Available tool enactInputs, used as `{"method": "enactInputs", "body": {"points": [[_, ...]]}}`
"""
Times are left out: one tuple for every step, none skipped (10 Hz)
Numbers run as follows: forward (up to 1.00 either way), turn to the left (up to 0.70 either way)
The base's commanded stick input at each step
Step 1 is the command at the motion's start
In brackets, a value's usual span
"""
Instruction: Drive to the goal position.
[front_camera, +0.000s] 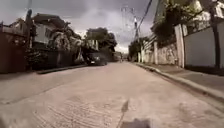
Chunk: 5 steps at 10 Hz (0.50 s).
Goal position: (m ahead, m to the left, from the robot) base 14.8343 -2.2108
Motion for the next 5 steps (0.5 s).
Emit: {"method": "enactInputs", "body": {"points": [[1.00,-0.16],[1.00,-0.16],[1.00,-0.16],[1.00,-0.16],[1.00,-0.16]]}}
